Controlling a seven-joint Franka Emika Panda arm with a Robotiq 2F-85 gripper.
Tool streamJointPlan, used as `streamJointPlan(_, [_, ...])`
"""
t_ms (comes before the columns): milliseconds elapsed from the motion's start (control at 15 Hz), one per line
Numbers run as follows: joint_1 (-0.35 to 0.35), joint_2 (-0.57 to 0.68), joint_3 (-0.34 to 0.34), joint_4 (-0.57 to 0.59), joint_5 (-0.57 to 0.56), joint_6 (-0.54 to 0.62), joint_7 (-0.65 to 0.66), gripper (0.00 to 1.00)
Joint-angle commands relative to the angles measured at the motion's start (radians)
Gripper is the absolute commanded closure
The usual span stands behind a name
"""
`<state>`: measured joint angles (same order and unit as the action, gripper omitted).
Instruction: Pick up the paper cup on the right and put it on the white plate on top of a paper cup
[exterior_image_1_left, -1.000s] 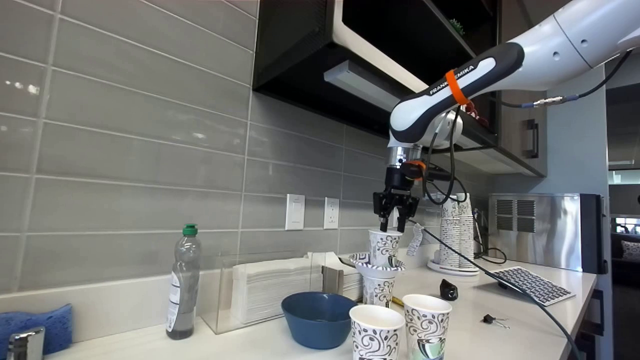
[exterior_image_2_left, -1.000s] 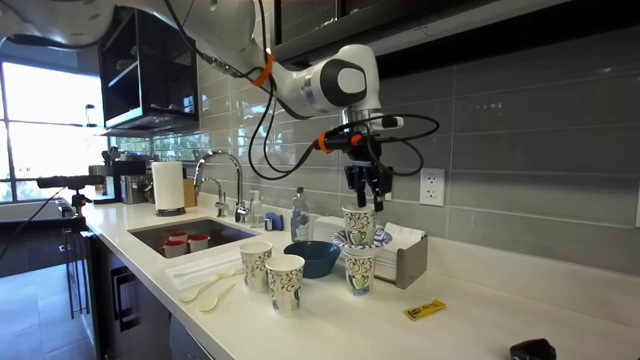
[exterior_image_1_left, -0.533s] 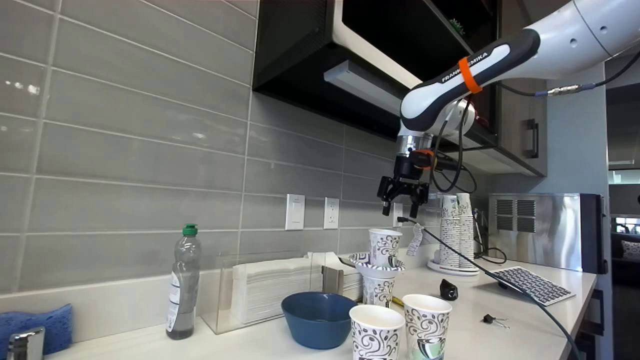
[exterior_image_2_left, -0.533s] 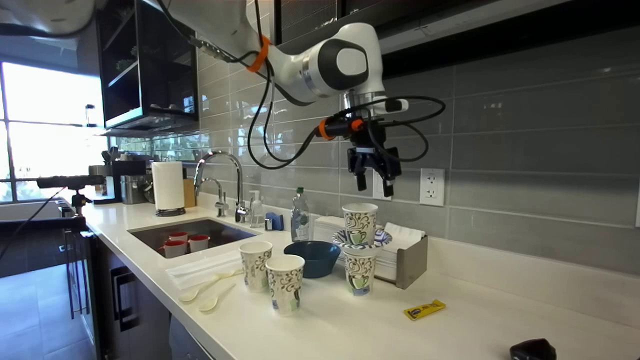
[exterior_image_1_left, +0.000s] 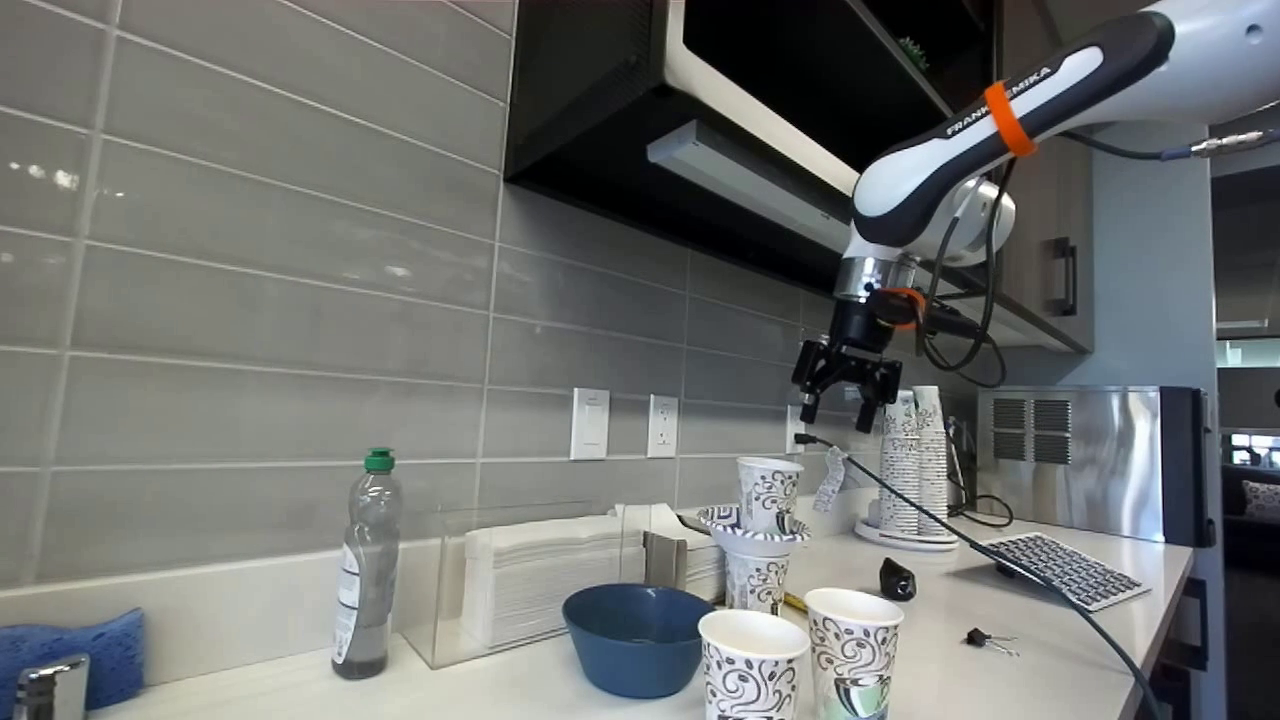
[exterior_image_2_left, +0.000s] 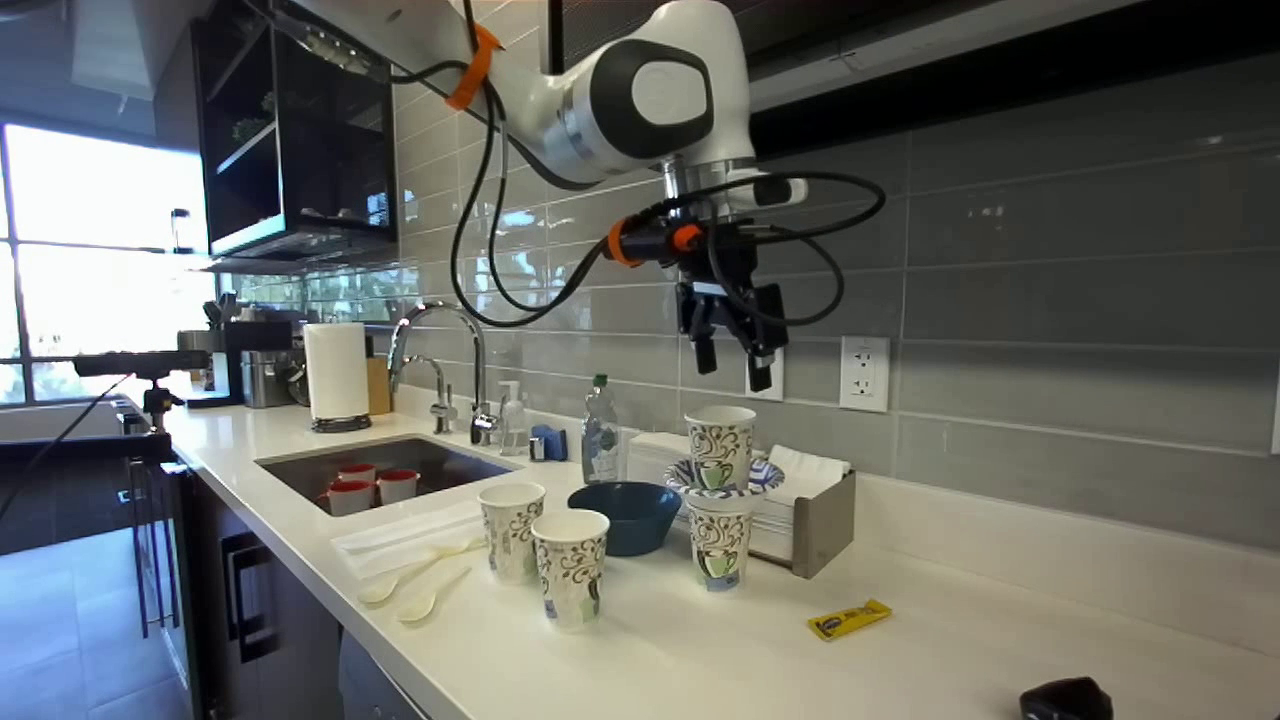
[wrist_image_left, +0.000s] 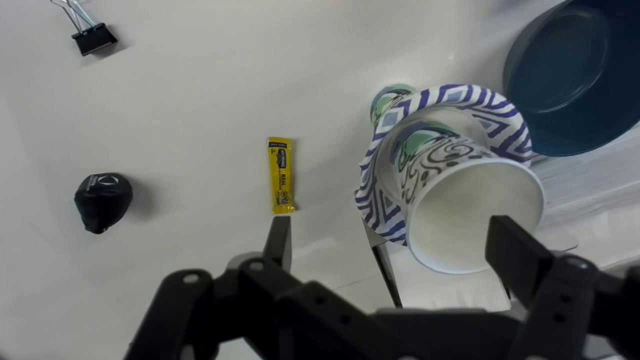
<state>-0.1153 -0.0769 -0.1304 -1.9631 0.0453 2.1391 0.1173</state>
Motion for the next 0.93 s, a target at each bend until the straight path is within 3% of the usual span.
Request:
streamJointPlan(0, [-0.004,-0.022,0.0,-0.034,0.016,0.022,-0.024,0.0])
streamJointPlan(267, [-0.004,-0.076,-0.004,-0.123,0.029,0.073,-0.051,0.0])
streamJointPlan(867, [-0.004,-0.08,-0.004,-0.127,0.03,0.077,-0.052,0.0])
